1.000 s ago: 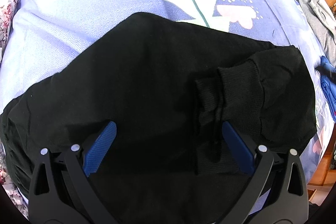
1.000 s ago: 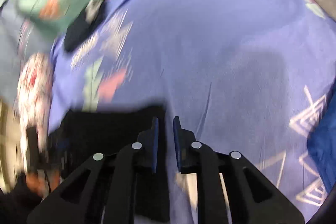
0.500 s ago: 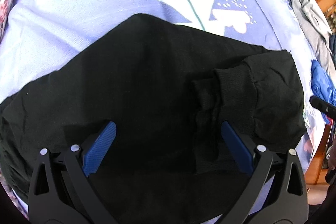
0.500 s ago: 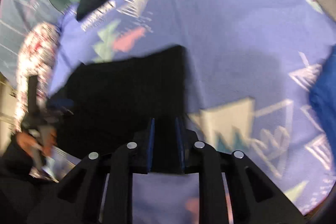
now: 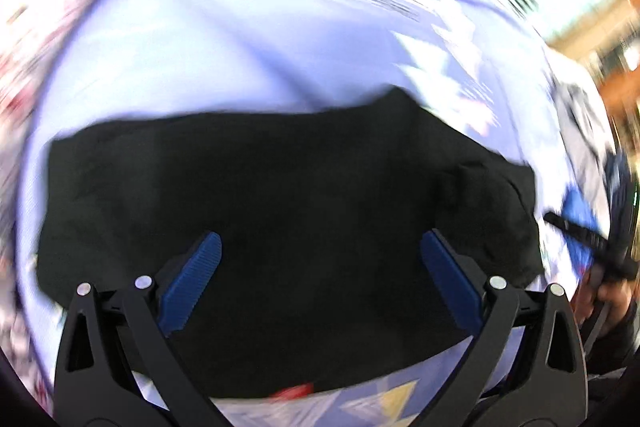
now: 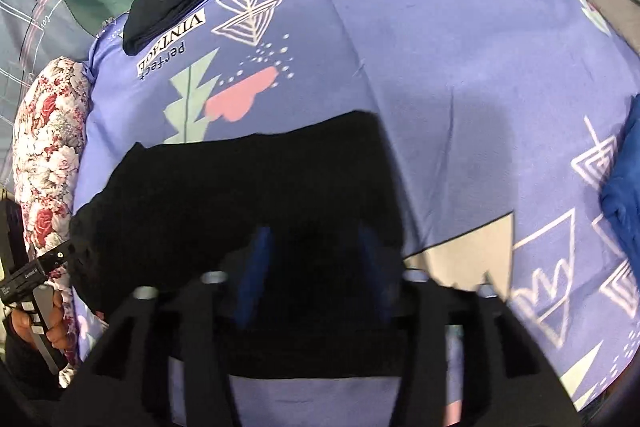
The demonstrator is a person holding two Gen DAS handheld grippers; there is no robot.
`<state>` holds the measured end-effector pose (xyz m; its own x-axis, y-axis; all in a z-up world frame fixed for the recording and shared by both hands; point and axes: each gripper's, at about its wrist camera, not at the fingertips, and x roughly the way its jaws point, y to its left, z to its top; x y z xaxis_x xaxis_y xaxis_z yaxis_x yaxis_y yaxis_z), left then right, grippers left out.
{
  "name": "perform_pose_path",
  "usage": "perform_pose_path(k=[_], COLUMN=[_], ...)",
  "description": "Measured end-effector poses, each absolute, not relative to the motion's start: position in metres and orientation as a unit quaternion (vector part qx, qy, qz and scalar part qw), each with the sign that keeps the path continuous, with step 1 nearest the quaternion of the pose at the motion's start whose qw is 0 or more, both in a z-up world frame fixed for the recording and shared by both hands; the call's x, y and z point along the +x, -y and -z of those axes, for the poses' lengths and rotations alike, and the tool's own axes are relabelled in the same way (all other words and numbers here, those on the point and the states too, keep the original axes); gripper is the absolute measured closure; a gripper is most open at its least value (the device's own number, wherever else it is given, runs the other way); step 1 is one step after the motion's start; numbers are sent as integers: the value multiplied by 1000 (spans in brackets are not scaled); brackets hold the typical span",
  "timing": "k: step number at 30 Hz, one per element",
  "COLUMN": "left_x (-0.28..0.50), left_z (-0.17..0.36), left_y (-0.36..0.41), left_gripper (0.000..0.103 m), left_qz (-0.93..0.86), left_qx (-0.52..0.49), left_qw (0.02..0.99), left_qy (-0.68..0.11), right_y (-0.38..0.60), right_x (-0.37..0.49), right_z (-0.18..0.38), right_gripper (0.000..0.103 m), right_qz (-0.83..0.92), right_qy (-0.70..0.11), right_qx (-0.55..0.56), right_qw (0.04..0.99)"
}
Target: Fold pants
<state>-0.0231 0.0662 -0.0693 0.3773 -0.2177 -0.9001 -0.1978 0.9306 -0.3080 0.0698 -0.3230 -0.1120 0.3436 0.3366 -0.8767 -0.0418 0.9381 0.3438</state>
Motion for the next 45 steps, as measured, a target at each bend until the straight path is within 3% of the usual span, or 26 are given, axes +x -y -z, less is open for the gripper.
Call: perform_pose_path(k=[8, 22, 25, 27, 29, 30, 36, 41, 45], left_x=[-103, -114, -101, -92, -84, -82, -73, -52, -33], left_z=[59, 110, 110, 110, 106, 103, 43, -26, -51], left_y=[-178, -222, -218, -211, -200, -198, -170, -106, -32], left_gripper=[2, 14, 24, 39, 64, 67, 75, 75, 75], left_qz=[-89, -130, -143, -164, -158, -152, -97, 27, 139], left_qx=[-274, -393, -372, -322, -271, -267, -223, -165, -115], left_qw=[791, 731, 737, 744, 756, 758, 802, 849, 850], left_qy=[-539, -542, -545, -562, -575, -575, -546, -502, -495], right_y=[278, 258, 262, 263, 266, 267, 274, 283, 290], right_x=[81, 93, 92, 92, 92, 92, 92, 94, 91], right_z=[121, 130, 130, 131, 132, 133, 136, 135, 131], right_gripper=[50, 50, 50, 49, 49, 49, 49, 49, 49], right_qz=[-139, -138, -136, -134, -131, -131, -129, -123, -122], right_qy=[-573, -571, -569, -568, -567, -566, -562, -554, -542], right_qx=[132, 139, 144, 146, 149, 155, 162, 175, 189], right_qw=[797, 797, 798, 799, 799, 799, 801, 805, 809])
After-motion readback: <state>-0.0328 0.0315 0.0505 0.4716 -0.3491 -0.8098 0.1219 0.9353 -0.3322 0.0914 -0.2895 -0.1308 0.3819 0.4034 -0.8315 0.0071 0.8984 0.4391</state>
